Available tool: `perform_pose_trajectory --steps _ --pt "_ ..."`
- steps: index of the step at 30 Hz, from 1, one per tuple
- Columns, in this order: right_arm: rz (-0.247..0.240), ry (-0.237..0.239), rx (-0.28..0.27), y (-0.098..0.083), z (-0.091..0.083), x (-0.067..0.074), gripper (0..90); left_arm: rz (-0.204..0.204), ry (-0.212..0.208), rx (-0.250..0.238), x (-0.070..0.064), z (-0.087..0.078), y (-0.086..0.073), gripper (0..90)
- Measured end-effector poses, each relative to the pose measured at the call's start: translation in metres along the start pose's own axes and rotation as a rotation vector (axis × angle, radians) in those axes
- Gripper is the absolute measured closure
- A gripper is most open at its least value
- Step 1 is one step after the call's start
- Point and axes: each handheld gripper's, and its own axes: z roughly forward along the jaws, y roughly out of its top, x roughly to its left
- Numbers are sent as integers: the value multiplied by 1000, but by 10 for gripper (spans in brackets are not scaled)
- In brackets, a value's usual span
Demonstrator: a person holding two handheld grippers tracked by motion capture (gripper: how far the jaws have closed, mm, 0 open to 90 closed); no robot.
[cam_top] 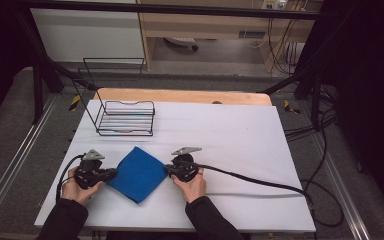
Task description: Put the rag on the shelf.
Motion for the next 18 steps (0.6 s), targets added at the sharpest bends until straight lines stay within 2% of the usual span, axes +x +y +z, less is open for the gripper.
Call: perform_pose_trajectory --steps 4,9,12,18 --pt "-14 8 -19 7 -3 -3 857 -26 -15 -5 0 -2 -2 861" --pt "-46 31 -39 22 0 -15 856 -54 -20 -13 -8 -5 -5 860" --pt "-100 34 -52 29 7 -21 854 -67 -14 -23 -14 -6 -7 858" --pt "-166 36 -75 39 26 -28 851 -62 -2 -34 -23 -10 -11 854"
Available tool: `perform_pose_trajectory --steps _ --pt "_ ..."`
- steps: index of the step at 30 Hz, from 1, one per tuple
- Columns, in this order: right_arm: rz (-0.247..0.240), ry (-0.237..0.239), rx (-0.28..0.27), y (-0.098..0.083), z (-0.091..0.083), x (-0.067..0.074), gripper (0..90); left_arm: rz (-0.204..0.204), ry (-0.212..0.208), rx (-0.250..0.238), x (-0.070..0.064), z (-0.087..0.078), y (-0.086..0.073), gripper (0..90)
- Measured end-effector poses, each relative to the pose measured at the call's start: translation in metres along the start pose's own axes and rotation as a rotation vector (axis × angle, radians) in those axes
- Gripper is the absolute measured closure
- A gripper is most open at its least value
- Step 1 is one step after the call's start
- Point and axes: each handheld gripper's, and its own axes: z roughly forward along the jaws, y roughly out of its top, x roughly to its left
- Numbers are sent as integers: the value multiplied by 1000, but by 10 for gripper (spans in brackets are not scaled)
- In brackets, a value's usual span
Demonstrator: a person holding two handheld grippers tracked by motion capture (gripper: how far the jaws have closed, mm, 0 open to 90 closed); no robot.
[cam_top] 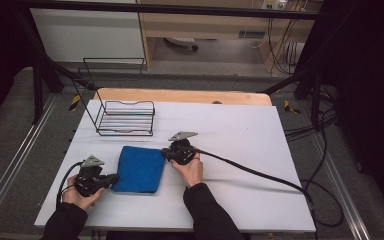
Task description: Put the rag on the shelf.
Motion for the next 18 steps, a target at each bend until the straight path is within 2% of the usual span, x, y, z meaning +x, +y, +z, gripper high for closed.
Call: perform_pose_trajectory --steps 2,5,8,9,10,11,18 --pt "-30 -10 18 2 8 0 844 6 7 -3 0 0 -1 841" --pt "-21 -13 17 1 8 -1 822 13 11 -10 1 -1 -1 818" --pt "-50 -40 -2 4 3 0 757 34 20 -31 3 -4 1 724" --pt "-56 -41 -11 8 -4 1 672 42 22 -40 4 -6 2 654" --pt "-56 -41 -11 8 -4 1 672 49 28 -48 5 -8 3 654" --pt "-56 -41 -17 10 -8 3 636 50 37 -58 7 -9 5 613" --pt "-70 -40 -15 19 -37 8 335 50 35 -90 16 -17 24 341"
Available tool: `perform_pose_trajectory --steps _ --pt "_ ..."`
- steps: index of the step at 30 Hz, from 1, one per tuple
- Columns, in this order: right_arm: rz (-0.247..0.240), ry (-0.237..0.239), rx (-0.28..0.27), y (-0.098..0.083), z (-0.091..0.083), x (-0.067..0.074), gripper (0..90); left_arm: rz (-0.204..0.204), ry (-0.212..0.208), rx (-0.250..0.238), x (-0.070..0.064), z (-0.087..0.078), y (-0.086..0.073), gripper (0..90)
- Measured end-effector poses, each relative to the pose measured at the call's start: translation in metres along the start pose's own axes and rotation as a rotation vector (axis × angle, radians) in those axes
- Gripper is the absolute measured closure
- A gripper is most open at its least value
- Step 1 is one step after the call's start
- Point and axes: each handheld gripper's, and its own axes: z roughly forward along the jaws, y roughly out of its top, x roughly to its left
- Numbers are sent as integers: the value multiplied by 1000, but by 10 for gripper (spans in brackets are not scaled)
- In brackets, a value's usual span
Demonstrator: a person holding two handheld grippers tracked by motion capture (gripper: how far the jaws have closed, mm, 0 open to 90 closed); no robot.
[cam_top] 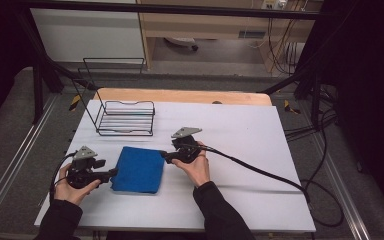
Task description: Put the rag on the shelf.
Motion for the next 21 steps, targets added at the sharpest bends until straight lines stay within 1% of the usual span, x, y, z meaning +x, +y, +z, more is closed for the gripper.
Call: perform_pose_trajectory --steps 2,4,6,8,11,13,15,17,20,21 --pt "12 5 -14 -1 -8 0 261 -4 -7 6 3 1 7 276" --pt "19 1 -12 -3 -16 -1 191 -2 -8 14 5 4 13 215" --pt "12 -10 -11 -7 -22 -2 155 4 -10 21 7 7 20 155" --pt "12 -10 -9 -11 -28 -4 129 -4 -6 23 10 11 26 122" --pt "17 -15 9 -16 -37 -7 90 -6 13 22 13 16 35 124" --pt "19 -15 16 -21 -42 -8 80 -2 43 33 15 22 41 137" --pt "27 -16 18 -25 -48 -9 71 1 69 42 15 29 45 172" --pt "30 -27 19 -29 -52 -9 66 -5 74 49 15 37 48 198" --pt "38 -26 19 -35 -56 -9 59 -1 76 47 15 48 50 238" --pt "38 -22 19 -36 -58 -9 59 0 86 48 15 52 51 243"
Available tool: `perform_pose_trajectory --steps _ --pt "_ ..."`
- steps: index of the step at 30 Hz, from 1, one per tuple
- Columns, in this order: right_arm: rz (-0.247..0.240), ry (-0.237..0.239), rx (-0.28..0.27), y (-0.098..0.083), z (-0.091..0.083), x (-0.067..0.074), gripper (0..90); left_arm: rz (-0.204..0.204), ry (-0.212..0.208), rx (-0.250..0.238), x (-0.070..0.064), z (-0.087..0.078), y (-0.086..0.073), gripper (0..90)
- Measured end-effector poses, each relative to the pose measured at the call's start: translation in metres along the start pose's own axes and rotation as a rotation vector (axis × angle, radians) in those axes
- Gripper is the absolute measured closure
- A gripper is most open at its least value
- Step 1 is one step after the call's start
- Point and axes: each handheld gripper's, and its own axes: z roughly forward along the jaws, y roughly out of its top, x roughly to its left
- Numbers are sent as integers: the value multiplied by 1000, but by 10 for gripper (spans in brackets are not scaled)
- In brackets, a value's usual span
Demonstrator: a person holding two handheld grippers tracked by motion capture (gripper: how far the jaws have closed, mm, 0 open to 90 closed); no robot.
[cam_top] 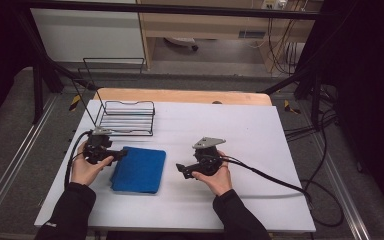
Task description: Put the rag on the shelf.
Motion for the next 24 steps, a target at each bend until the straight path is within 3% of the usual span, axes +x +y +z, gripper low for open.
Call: perform_pose_trajectory --steps 2,5,12,14,24 --pt "-7 -7 8 -2 0 1 50 9 25 13 1 7 0 275" --pt "-6 -2 15 -4 -1 3 50 -26 2 26 5 15 -1 378" --pt "-1 -4 14 -5 0 4 51 -25 -16 49 9 27 -4 548" --pt "-3 2 17 -5 1 5 53 -41 -26 60 11 30 -4 570" --pt "-5 13 38 -9 5 6 54 -46 -56 53 12 37 -5 666"
